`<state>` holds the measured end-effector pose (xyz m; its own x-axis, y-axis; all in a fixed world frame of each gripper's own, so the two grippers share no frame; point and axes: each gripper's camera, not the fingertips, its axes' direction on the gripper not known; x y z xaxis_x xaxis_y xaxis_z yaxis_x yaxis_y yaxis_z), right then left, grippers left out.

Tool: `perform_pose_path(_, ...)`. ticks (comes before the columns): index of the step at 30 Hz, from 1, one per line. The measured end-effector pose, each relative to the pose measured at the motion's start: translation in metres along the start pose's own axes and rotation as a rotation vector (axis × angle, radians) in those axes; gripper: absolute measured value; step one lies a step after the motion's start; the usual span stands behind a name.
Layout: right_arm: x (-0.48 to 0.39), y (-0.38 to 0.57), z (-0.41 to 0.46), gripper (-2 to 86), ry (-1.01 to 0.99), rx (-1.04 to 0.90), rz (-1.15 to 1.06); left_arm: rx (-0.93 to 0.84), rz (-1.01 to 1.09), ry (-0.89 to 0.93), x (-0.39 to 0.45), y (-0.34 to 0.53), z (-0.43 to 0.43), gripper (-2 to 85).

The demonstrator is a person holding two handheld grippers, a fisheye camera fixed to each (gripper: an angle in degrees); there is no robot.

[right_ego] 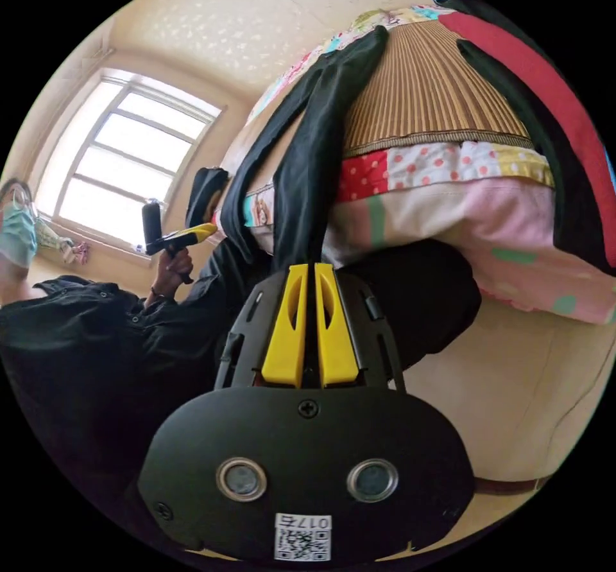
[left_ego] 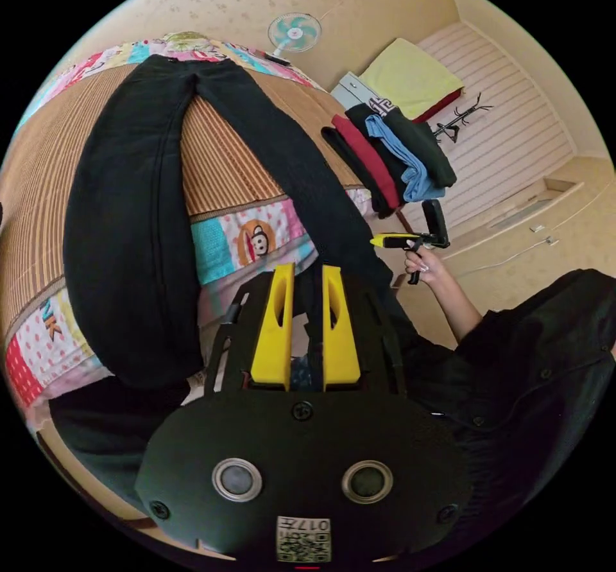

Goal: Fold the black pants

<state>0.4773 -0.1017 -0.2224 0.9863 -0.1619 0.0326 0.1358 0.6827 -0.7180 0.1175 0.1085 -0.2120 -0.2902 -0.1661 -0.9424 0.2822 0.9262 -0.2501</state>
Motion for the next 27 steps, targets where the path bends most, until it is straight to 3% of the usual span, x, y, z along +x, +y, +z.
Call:
perform_pose_path(4, -0.022, -0.002, -0.006, 2.7, -0.236, 0.110, -0.110, 0.020, 0.041, 0.086, 0.013, -0.025, 0.003, 8.8)
perform_pose_path(7, -0.037, -0.011, 0.008, 2.8, -0.287, 0.091, -0.172, 0.046, -0.014, 0.171, 0.008, -0.041, 0.003, 9.2)
perform_pose_path(13, -0.040, -0.029, 0.045, 3.3, -0.374, 0.052, -0.163, -0.027, -0.158, 0.149, -0.013, -0.066, 0.028, 13.4)
perform_pose_path(17, -0.042, -0.038, 0.070, 3.7, -0.353, -0.015, -0.137, -0.071, -0.218, 0.227, -0.033, -0.066, 0.054, 12.5)
perform_pose_path(20, -0.049, -0.041, 0.084, 4.4, -0.365, -0.065, -0.148, -0.152, -0.255, 0.313, -0.044, -0.059, 0.083, 6.6)
perform_pose_path(24, -0.076, -0.042, 0.113, 7.1, -0.236, -0.334, -0.233, -0.204, -0.247, 0.340, -0.057, -0.055, 0.093, 4.9)
perform_pose_path(27, -0.095, -0.041, 0.116, 9.0, -0.166, -0.385, -0.283, -0.201, -0.219, 0.369, -0.060, -0.057, 0.086, 4.7)
